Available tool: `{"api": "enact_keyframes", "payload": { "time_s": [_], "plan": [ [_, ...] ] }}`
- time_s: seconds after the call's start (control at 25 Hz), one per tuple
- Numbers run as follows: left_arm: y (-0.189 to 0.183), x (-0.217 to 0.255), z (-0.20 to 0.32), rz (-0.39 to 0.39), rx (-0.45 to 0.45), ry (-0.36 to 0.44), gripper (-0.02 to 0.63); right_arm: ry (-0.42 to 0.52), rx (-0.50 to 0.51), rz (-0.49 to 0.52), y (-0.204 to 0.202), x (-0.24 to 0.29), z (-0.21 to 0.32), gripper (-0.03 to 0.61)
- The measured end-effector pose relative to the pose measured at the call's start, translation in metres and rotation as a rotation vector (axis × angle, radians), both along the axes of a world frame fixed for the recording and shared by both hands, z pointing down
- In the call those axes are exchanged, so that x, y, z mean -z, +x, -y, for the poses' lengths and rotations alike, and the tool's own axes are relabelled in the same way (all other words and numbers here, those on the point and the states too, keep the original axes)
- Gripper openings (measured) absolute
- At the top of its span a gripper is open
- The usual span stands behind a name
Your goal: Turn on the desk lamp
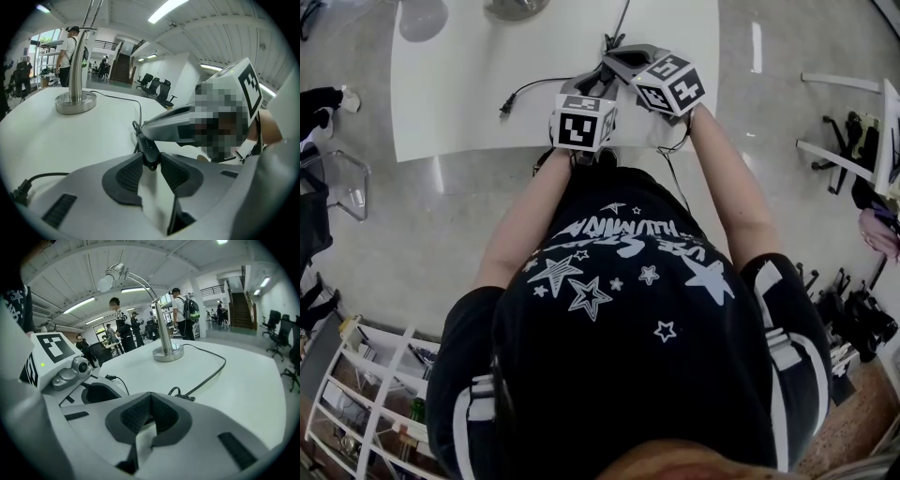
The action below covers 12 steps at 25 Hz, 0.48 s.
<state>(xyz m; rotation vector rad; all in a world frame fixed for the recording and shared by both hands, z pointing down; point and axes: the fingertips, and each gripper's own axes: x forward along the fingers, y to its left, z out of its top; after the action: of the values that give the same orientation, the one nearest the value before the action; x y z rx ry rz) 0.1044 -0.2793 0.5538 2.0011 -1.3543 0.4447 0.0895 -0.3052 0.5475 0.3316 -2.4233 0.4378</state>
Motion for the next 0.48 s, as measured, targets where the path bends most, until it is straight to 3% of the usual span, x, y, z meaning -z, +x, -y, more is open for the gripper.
{"api": "enact_keyframes", "payload": {
  "time_s": [0.48],
  "plan": [
    [-0.0012, -0.0009, -0.0033, -0.009, -0.015, -0.010, 0.137, -0.013, 0.033, -0.020, -0.0018, 0.0008, -0.0066, 0.005]
  ]
}}
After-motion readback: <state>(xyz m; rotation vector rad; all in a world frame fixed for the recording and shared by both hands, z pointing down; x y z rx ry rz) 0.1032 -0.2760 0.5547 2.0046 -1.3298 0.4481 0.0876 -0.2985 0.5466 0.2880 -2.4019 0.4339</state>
